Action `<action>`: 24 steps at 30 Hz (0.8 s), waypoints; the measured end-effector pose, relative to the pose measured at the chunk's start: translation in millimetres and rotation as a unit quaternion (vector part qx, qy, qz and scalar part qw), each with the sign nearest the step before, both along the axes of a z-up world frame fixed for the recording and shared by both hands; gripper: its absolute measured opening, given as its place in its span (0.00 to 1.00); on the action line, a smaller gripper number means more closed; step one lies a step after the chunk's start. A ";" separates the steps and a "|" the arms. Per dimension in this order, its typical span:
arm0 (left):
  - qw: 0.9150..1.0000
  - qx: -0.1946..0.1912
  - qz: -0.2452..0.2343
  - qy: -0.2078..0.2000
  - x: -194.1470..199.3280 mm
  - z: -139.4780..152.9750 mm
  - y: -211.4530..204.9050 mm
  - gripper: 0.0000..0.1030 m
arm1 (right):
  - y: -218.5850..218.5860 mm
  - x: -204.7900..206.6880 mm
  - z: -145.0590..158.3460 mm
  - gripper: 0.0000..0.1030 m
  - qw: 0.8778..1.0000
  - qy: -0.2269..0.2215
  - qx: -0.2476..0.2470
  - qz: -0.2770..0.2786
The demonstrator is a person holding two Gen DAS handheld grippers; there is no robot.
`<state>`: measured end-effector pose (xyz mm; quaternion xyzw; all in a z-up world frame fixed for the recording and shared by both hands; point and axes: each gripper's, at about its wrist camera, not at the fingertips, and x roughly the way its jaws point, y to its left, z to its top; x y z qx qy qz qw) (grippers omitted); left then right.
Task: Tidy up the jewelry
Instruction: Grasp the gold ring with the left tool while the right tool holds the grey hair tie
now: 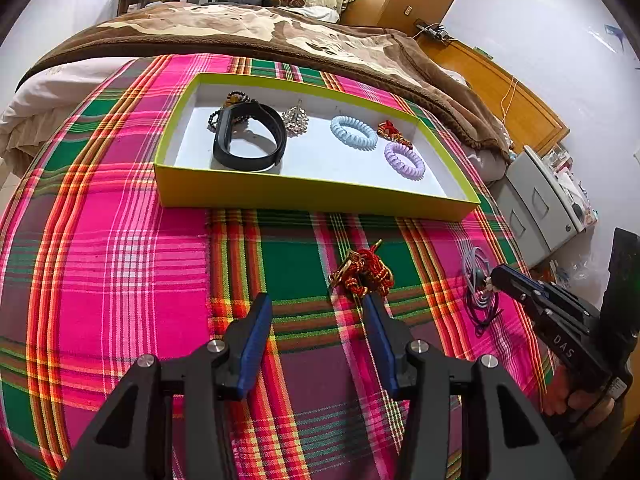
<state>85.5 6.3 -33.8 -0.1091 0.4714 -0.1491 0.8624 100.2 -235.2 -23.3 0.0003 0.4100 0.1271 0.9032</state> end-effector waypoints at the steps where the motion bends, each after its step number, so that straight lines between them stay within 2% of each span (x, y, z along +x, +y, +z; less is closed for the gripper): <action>1: 1.000 0.000 0.000 0.000 -0.1 0.0 0.1 0.48 | -2.1 -0.9 1.8 0.04 1.000 -0.003 0.006 -0.002; 11: 1.000 0.005 -0.007 0.000 2.0 1.0 -4.0 0.48 | -28.3 -5.6 23.6 0.04 0.993 -0.027 0.117 -0.024; 20: 0.999 0.031 -0.014 -0.014 9.8 1.2 -13.2 0.47 | -37.4 -11.9 44.9 0.04 0.989 -0.059 0.131 -0.036; 22: 0.999 0.048 -0.013 -0.021 11.0 1.1 -16.3 0.47 | -38.5 -13.1 47.0 0.04 0.989 -0.063 0.128 -0.037; 24: 0.998 0.050 -0.010 -0.023 11.9 0.6 -16.7 0.45 | -38.9 -13.8 47.0 0.04 0.989 -0.063 0.129 -0.037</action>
